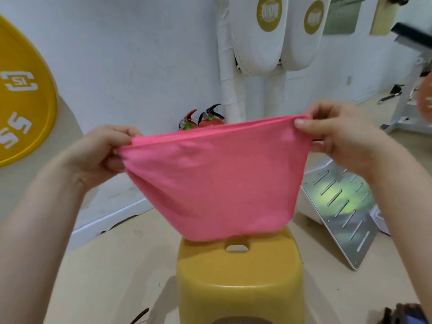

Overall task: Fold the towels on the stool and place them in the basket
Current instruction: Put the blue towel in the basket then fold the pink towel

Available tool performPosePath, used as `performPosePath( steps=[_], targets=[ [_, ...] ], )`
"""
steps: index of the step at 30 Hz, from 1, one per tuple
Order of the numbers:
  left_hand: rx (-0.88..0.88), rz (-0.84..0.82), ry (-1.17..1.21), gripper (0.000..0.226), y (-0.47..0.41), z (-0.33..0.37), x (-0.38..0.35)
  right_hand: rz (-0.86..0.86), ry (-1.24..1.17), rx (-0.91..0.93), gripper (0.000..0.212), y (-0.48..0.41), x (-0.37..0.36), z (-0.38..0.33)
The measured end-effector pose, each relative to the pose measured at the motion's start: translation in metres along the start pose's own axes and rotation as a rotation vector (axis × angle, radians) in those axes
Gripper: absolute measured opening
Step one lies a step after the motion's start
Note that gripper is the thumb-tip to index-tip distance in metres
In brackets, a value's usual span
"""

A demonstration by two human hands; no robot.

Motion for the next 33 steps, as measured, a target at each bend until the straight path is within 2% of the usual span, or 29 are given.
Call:
performPosePath(
  steps=[1,2,5,7,9,11,14,16,21,23,25,27,29,31,33],
  targets=[
    [-0.060,-0.050,0.098,0.009,0.009,0.015,0.000,-0.047,-0.108,-0.009,0.019,0.005,-0.005,-0.011],
    [-0.112,-0.086,0.149,0.009,0.016,0.027,0.000,-0.077,-0.165,-0.002,0.017,0.009,-0.009,-0.020],
    [-0.124,-0.135,0.159,0.024,0.017,0.032,-0.005,-0.056,-0.207,-0.028,0.015,0.012,-0.011,-0.028],
    [-0.025,-0.152,0.069,0.020,0.005,0.009,-0.016,-0.035,-0.167,-0.154,0.019,0.005,-0.003,-0.003],
    [0.140,-0.176,-0.133,0.010,-0.010,-0.034,-0.030,-0.035,0.012,-0.346,0.025,0.000,0.008,0.046],
    [0.307,-0.252,-0.356,0.028,-0.020,-0.092,-0.048,-0.041,0.212,-0.547,0.029,0.005,0.021,0.108],
    [0.466,-0.331,-0.537,0.024,-0.021,-0.160,-0.078,-0.006,0.262,-0.727,0.030,0.023,0.031,0.181],
    [0.519,-0.282,-0.474,0.023,-0.026,-0.179,-0.087,0.069,0.207,-0.733,0.032,0.026,0.038,0.203],
    [0.596,-0.072,-0.060,0.023,-0.046,-0.193,-0.090,0.218,0.130,-0.620,0.029,0.009,0.047,0.216],
    [0.621,0.004,0.051,0.020,-0.052,-0.198,-0.094,0.272,0.273,-0.518,0.019,-0.002,0.051,0.218],
    [0.634,0.028,0.095,0.017,-0.057,-0.203,-0.101,0.316,0.473,-0.403,0.020,-0.012,0.054,0.219],
    [0.618,-0.009,0.031,0.011,-0.063,-0.208,-0.106,0.337,0.544,-0.362,0.024,-0.018,0.056,0.228],
    [0.544,-0.128,-0.108,0.007,-0.067,-0.211,-0.112,0.331,0.576,-0.380,0.025,-0.021,0.057,0.241],
    [0.437,-0.295,-0.300,0.021,-0.069,-0.212,-0.120,0.322,0.598,-0.410,0.025,-0.022,0.059,0.253],
    [0.347,-0.361,-0.432,0.028,-0.070,-0.212,-0.126,0.310,0.598,-0.441,0.025,-0.024,0.061,0.263]
  ],
)
Point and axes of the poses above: each hand's wrist, its own y-axis away from the middle knuckle, its own x-axis out of the back of the hand, z = x × y, the point moved 7 cm from there along -y, towards the middle knuckle, and after that the axes turned 14 degrees about -y, right-handed, at the moved point
